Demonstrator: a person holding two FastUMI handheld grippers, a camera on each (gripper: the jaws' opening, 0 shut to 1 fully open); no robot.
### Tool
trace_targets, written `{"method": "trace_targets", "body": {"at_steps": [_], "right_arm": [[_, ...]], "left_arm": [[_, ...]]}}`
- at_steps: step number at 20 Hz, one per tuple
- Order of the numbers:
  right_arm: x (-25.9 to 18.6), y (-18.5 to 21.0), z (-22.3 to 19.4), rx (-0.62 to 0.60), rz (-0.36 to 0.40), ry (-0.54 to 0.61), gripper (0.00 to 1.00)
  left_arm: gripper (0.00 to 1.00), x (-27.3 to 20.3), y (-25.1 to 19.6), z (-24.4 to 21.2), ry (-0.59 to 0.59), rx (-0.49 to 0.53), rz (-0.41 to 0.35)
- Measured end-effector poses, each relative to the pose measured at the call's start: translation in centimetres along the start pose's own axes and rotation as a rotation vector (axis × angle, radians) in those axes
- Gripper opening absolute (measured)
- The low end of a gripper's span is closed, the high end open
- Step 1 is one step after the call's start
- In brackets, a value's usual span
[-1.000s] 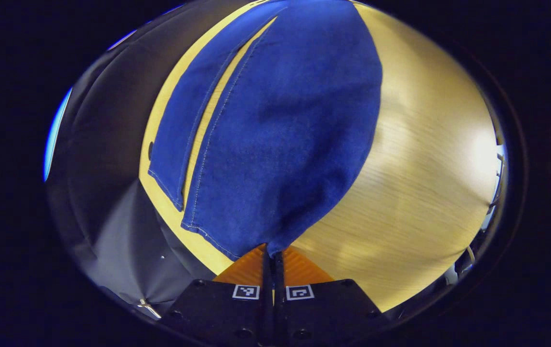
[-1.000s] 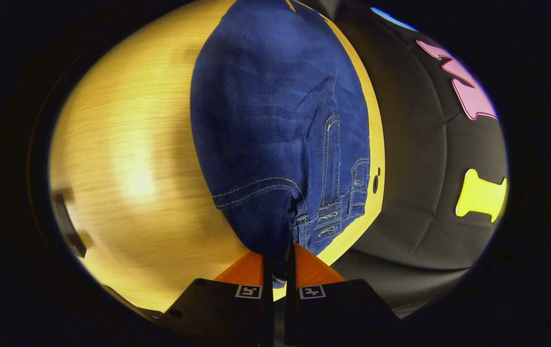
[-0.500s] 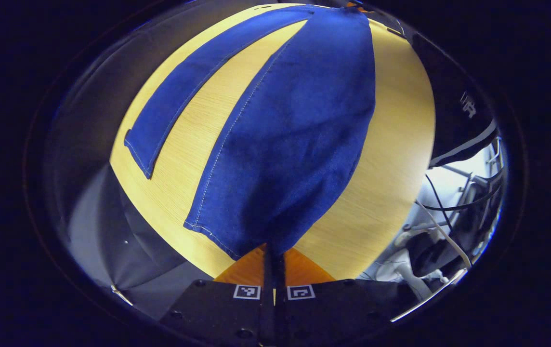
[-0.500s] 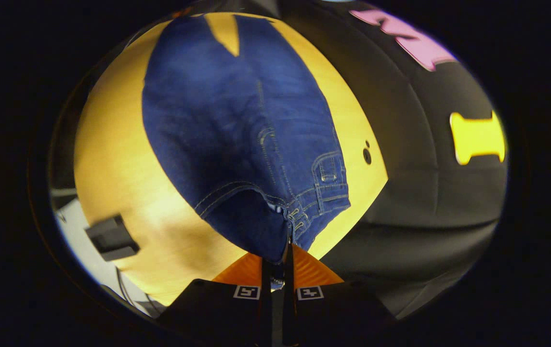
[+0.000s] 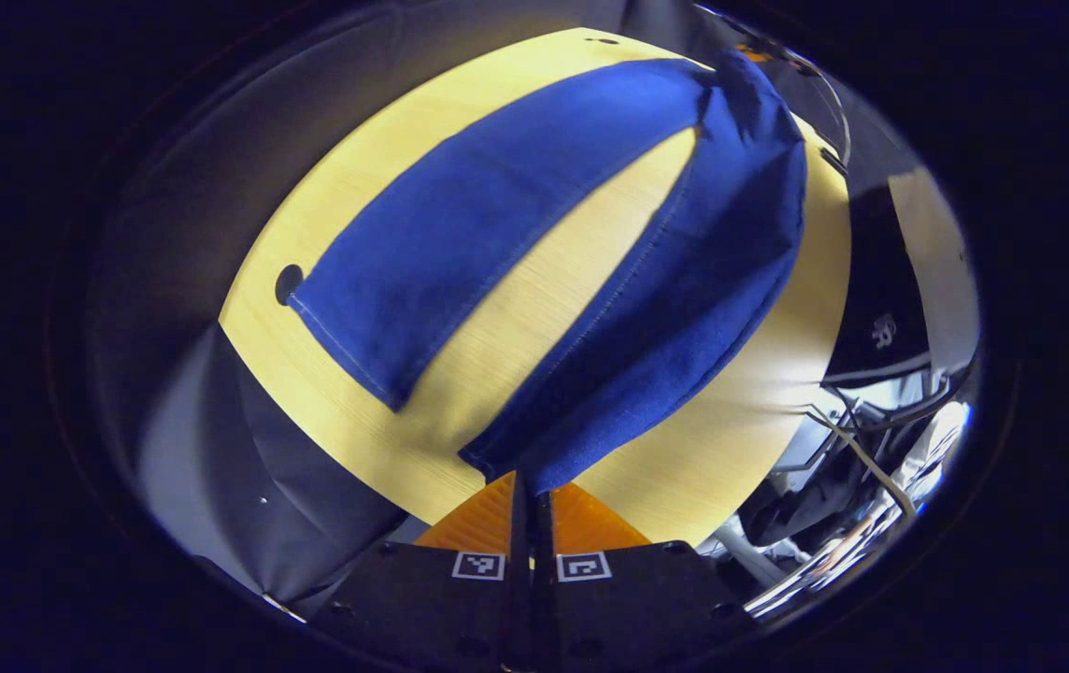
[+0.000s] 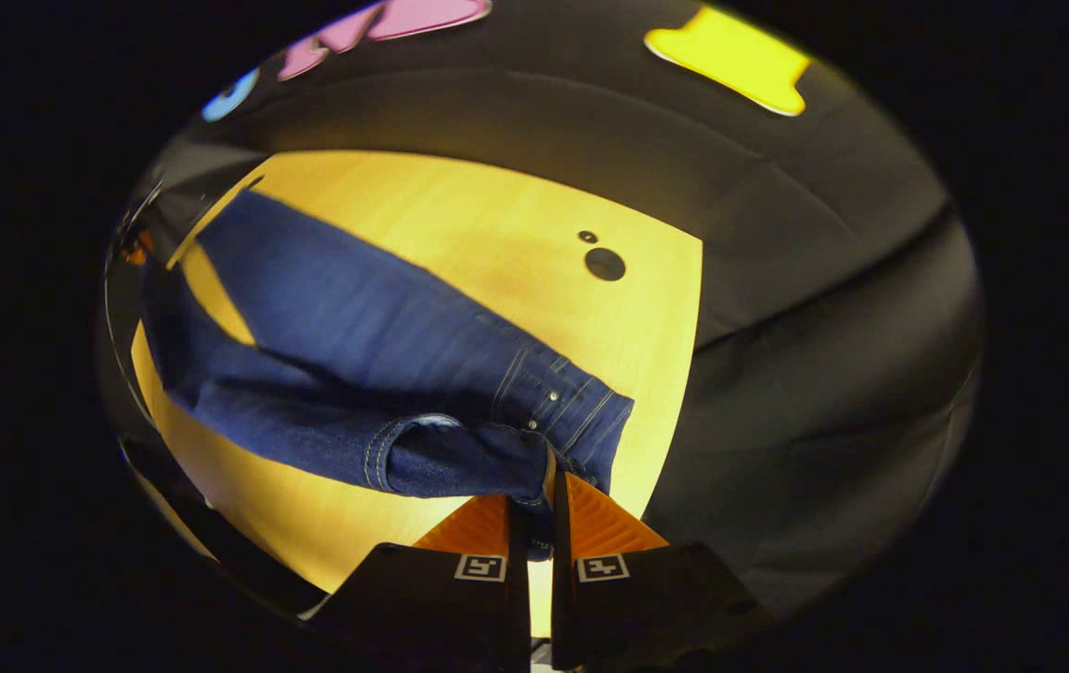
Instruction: Grasp the waist and the cuffs of the jeans and fold them to make the two legs overlap; first hold the waist and fold one-third of the jeans toward the cuffs, then hold the cuffs and fold the remaining one-third in the same direction to finish folding.
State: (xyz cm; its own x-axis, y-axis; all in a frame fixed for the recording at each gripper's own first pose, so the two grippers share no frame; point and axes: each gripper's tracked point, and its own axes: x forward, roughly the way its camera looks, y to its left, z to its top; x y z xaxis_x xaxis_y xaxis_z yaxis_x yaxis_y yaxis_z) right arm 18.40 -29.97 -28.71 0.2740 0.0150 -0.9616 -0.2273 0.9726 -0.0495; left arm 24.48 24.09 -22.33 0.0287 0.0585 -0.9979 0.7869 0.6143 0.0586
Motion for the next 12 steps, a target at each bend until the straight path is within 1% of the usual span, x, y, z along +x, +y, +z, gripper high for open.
{"method": "trace_targets", "body": {"at_steps": [1, 3, 5, 6, 7, 8, 10, 11, 12], "right_arm": [[-0.5, -0.3, 1.0, 0.042, 0.015, 0.008, 0.13], [-1.9, -1.1, 2.8, 0.123, 0.044, 0.038, 0.12], [-2.1, -2.2, 5.0, 0.22, 0.072, 0.034, 0.12], [-2.1, -2.8, 6.3, 0.278, 0.078, 0.031, 0.07], [-2.0, -3.4, 7.5, 0.326, 0.082, 0.022, 0.07], [-2.3, -4.0, 8.4, 0.364, 0.07, 0.008, 0.12], [-4.0, -4.5, 9.3, 0.383, 0.05, -0.007, 0.13], [-4.4, -4.5, 9.6, 0.369, 0.049, -0.018, 0.14], [-4.5, -4.6, 9.4, 0.351, 0.03, -0.028, 0.28]], "left_arm": [[0.06, 0.3, 1.2, 0.9, 0.004, -0.04, -0.032], [0.06, 1.2, 3.9, 3.8, -0.006, -0.103, -0.044], [0.06, 2.5, 7.1, 6.2, -0.027, -0.16, -0.014], [0.06, 3.7, 8.6, 7.1, -0.036, -0.193, 0.001], [0.06, 4.8, 9.9, 8.1, -0.046, -0.22, 0.026], [0.06, 5.6, 11.5, 8.6, -0.047, -0.242, 0.067], [0.06, 7.3, 13.9, 10.1, -0.082, -0.283, 0.148], [0.1, 7.3, 14.6, 11.1, -0.12, -0.304, 0.184], [0.13, 7.2, 14.8, 12.2, -0.173, -0.328, 0.2]]}}
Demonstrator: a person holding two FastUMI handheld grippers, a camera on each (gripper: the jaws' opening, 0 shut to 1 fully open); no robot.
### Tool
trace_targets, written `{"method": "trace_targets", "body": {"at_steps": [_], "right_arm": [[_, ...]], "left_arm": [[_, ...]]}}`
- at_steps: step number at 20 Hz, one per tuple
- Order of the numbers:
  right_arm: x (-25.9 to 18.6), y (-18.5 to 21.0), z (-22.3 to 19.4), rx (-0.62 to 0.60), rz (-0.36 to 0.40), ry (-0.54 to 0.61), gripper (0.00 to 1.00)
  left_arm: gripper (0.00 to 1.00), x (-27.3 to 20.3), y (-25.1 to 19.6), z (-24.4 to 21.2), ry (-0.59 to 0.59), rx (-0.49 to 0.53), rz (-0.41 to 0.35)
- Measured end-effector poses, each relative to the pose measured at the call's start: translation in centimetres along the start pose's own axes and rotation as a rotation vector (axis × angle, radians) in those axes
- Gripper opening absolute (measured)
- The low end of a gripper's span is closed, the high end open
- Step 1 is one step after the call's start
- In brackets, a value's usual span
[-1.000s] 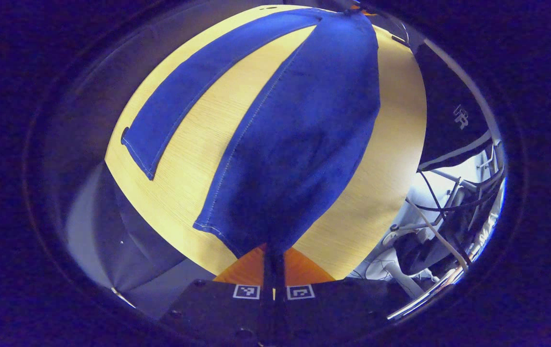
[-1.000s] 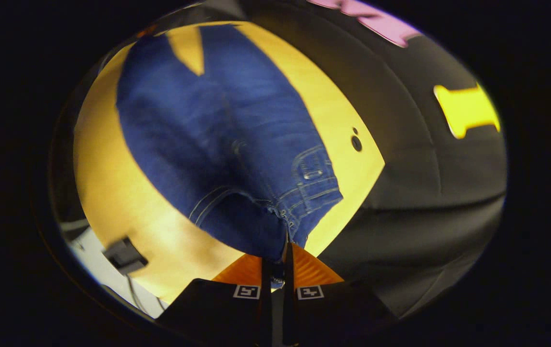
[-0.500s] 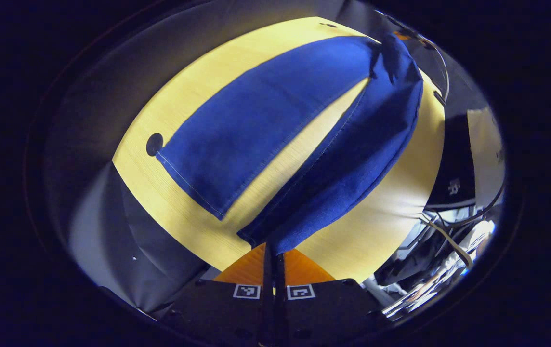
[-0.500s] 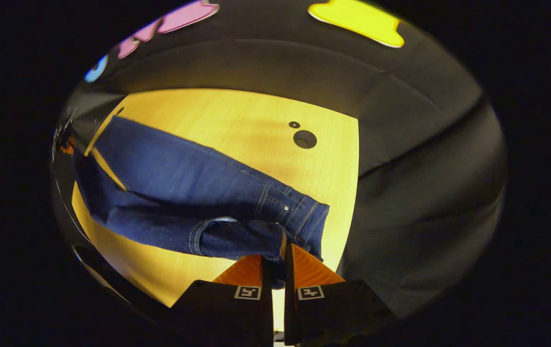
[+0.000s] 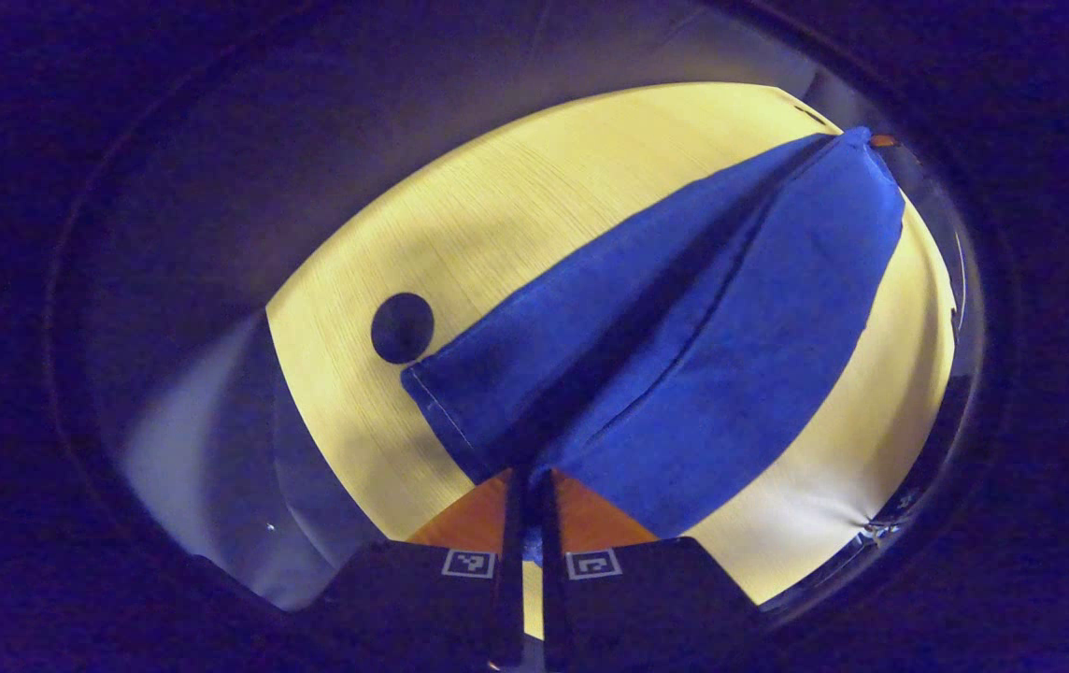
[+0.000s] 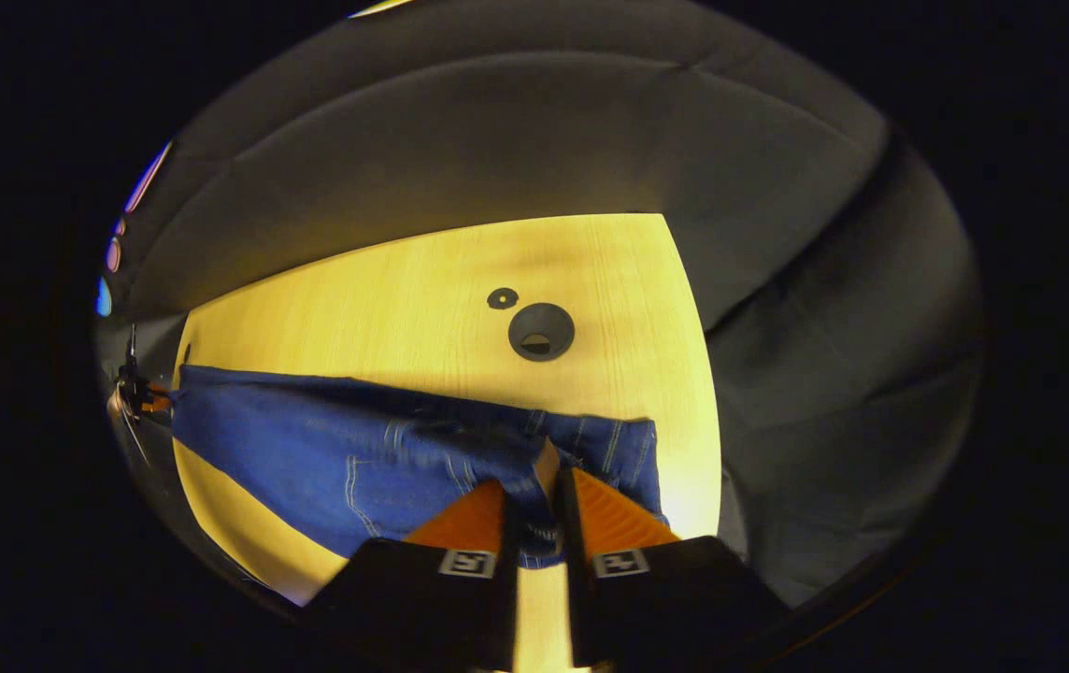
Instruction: Grasp the waist and the cuffs of the jeans and fold them to make the two legs overlap; first hold the waist and fold one-third of the jeans toward the cuffs, then hold the cuffs and fold the remaining one-third in the same direction to finish folding.
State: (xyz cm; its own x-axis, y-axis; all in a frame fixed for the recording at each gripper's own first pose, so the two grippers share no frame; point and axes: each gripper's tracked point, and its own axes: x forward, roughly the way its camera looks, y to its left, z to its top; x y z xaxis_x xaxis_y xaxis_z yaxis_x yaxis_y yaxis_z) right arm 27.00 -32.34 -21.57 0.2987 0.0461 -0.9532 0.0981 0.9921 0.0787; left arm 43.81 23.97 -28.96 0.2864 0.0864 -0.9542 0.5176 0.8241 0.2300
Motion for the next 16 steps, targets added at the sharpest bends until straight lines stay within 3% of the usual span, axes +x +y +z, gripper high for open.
{"method": "trace_targets", "body": {"at_steps": [1, 3, 4, 6, 11, 14, 16], "right_arm": [[-1.1, -0.1, 0.6, -0.011, -0.024, -0.042, 0.41], [-3.2, 0.8, 0.8, 0.006, -0.026, -0.107, 0.67], [-2.9, 1.2, 0.2, 0.029, -0.024, -0.154, 0.81], [-3.4, 1.5, -0.4, 0.089, -0.034, -0.243, 1.0], [-5.0, -0.7, -4.3, 0.318, -0.122, -0.389, 0.99], [-3.8, -2.3, -7.6, 0.443, -0.186, -0.39, 0.99], [-2.8, -2.7, -9.2, 0.549, -0.179, -0.383, 0.99]], "left_arm": [[0.26, 0.0, -0.5, 0.9, -0.048, -0.025, 0.001], [0.91, -0.8, -2.0, 1.9, -0.14, -0.064, -0.007], [1.0, -1.5, -2.4, 2.4, -0.193, -0.067, 0.009], [0.99, -2.9, -2.7, 2.9, -0.311, -0.081, 0.05], [0.98, -7.8, -4.4, 4.1, -0.579, -0.242, 0.16], [0.98, -11.5, -7.9, 5.2, -0.718, -0.344, 0.18], [0.98, -13.5, -10.3, 6.1, -0.8, -0.406, 0.185]]}}
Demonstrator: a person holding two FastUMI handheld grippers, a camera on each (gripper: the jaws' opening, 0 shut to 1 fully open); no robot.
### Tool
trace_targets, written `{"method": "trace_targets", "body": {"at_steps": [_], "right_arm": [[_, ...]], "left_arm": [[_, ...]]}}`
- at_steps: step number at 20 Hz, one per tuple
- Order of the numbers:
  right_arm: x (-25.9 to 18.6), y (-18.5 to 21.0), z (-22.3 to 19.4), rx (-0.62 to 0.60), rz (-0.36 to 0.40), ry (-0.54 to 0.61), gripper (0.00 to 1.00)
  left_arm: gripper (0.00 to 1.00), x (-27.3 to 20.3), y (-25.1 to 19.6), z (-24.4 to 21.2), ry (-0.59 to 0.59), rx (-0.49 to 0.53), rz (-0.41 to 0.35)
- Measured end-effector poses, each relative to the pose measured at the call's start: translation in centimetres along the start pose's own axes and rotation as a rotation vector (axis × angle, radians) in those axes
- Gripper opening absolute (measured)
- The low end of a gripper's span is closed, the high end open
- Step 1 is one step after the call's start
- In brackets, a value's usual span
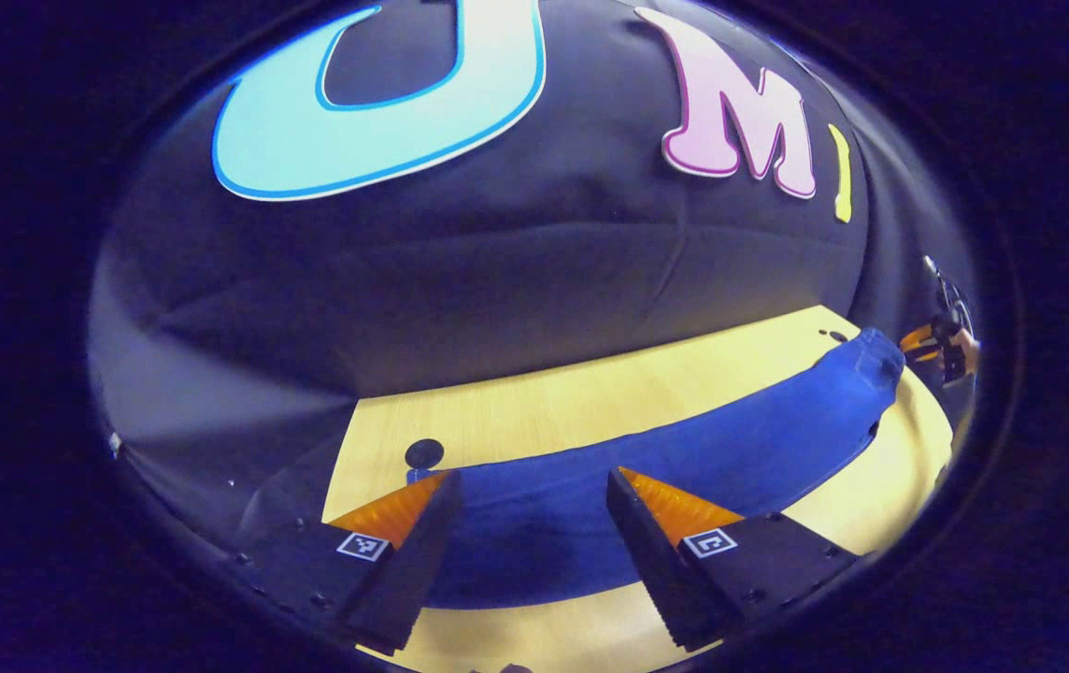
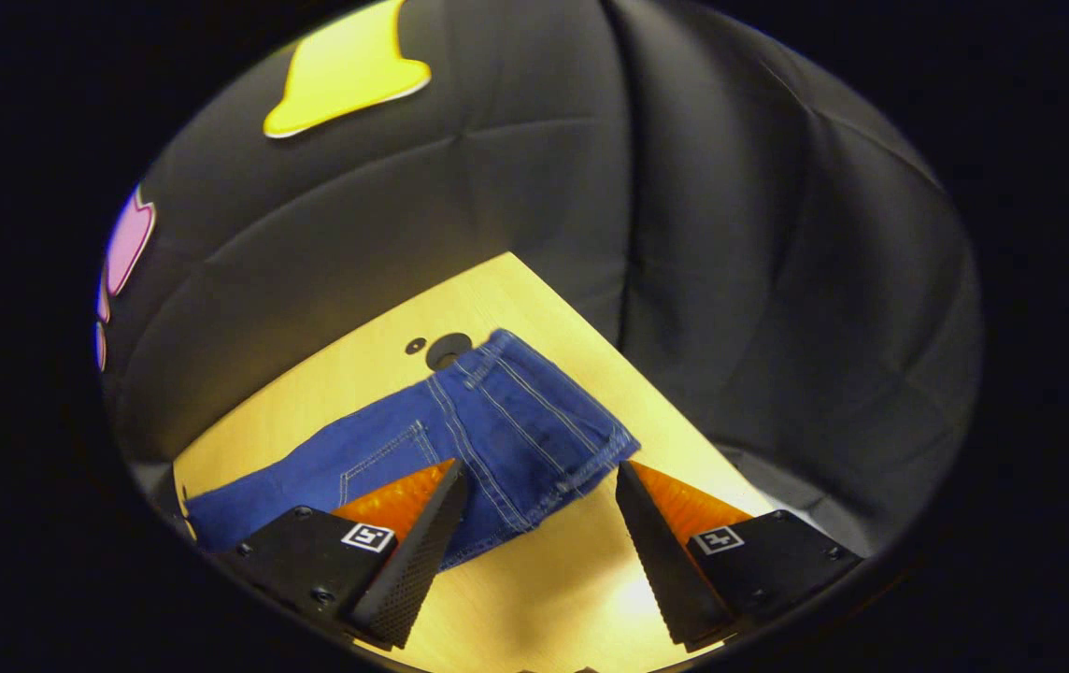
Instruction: Grasp the waist and the cuffs of the jeans and fold them to make the two legs overlap; first hold the waist and fold one-third of the jeans toward the cuffs, then hold the cuffs and fold the remaining one-third in the same direction to finish folding.
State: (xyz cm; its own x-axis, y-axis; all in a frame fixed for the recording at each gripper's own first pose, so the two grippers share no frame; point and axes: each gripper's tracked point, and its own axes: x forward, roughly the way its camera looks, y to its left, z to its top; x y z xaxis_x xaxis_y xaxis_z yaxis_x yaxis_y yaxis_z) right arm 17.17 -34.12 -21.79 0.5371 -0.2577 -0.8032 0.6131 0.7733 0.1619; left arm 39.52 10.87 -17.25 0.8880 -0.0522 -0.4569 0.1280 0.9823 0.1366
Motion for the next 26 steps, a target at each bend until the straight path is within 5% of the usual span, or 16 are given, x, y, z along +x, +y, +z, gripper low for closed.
{"method": "trace_targets", "body": {"at_steps": [6, 11, 12, 15, 16, 21, 26], "right_arm": [[3.3, -1.6, 0.0, 0.301, -0.013, -0.026, 0.99], [4.2, -1.8, 1.7, 0.345, -0.022, -0.124, 0.98], [4.3, -1.7, 2.0, 0.334, -0.012, -0.136, 0.84], [4.8, -1.7, 2.3, 0.338, 0.003, -0.148, 0.73], [5.0, -1.4, 2.0, 0.346, 0.023, -0.147, 0.53], [4.7, -0.7, 2.8, 0.352, 0.054, -0.165, 0.19], [-0.2, 2.4, 6.2, 0.22, 0.118, -0.279, 0.18]], "left_arm": [[0.98, -2.1, -8.7, -0.4, -0.053, -0.224, -0.071], [0.96, -1.7, -12.5, -1.9, -0.012, -0.297, -0.127], [0.96, -1.5, -12.9, -1.9, -0.008, -0.302, -0.135], [0.96, -1.2, -13.9, -2.0, -0.006, -0.298, -0.156], [0.96, -1.1, -14.2, -1.9, -0.006, -0.3, -0.164], [0.96, -0.5, -15.1, -3.0, 0.019, -0.341, -0.185], [0.96, -0.6, -14.6, -3.4, 0.017, -0.336, -0.174]]}}
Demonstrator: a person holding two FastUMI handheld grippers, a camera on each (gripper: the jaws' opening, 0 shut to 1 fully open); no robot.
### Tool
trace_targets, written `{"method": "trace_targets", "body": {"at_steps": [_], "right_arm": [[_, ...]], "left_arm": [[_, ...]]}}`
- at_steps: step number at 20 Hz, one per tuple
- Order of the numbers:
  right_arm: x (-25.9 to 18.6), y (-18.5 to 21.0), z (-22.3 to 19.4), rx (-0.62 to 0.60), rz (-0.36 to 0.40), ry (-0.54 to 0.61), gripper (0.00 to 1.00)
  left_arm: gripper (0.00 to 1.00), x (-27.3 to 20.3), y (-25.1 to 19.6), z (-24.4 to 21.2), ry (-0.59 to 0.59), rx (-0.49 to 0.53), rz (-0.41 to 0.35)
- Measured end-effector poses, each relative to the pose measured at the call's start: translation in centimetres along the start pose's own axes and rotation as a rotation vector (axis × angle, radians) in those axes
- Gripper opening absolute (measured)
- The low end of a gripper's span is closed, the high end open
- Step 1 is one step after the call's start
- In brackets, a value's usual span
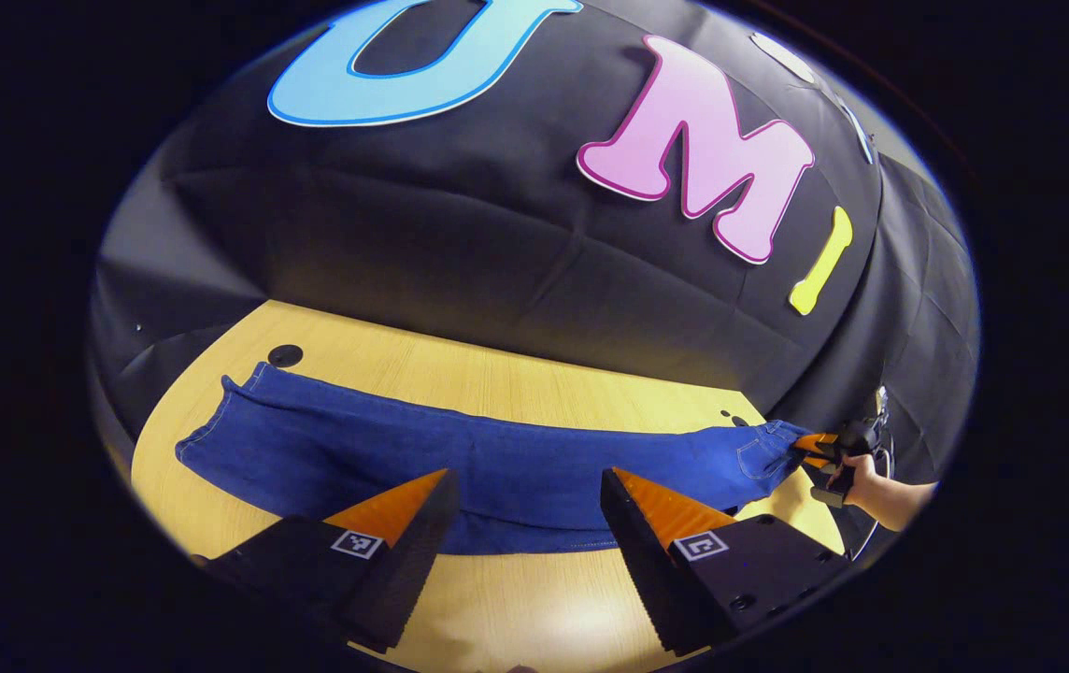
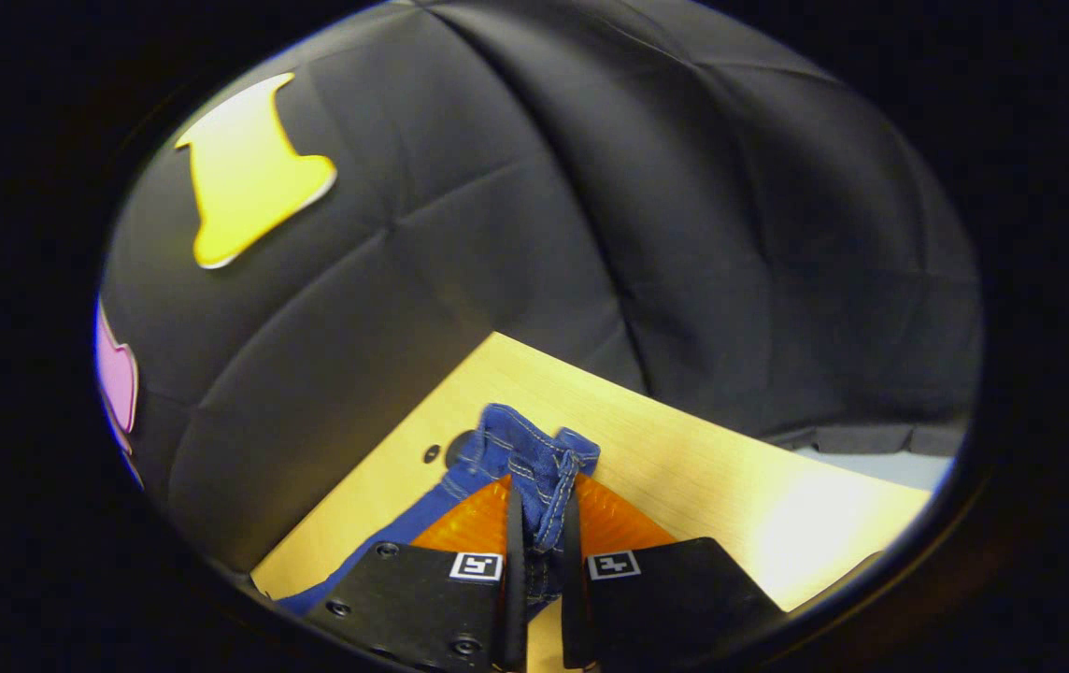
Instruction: Grasp the waist and the cuffs of the jeans and fold them to make the two legs overlap; first hold the waist and fold one-third of the jeans toward the cuffs, then hold the cuffs and fold the remaining one-third in the same direction to finish folding.
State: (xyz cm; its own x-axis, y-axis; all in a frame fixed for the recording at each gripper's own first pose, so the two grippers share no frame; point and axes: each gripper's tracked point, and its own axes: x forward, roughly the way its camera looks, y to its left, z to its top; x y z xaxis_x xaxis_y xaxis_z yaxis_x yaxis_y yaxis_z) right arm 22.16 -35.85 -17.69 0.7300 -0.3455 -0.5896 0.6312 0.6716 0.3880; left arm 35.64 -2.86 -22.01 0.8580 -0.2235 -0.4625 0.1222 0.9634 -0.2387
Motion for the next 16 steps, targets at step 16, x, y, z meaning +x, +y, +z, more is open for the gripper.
{"method": "trace_targets", "body": {"at_steps": [16], "right_arm": [[-18.1, 15.6, -8.5, -0.275, 0.677, -0.011, 0.17]], "left_arm": [[0.97, -5.2, 3.0, -2.0, -0.045, -0.056, 0.046]]}}
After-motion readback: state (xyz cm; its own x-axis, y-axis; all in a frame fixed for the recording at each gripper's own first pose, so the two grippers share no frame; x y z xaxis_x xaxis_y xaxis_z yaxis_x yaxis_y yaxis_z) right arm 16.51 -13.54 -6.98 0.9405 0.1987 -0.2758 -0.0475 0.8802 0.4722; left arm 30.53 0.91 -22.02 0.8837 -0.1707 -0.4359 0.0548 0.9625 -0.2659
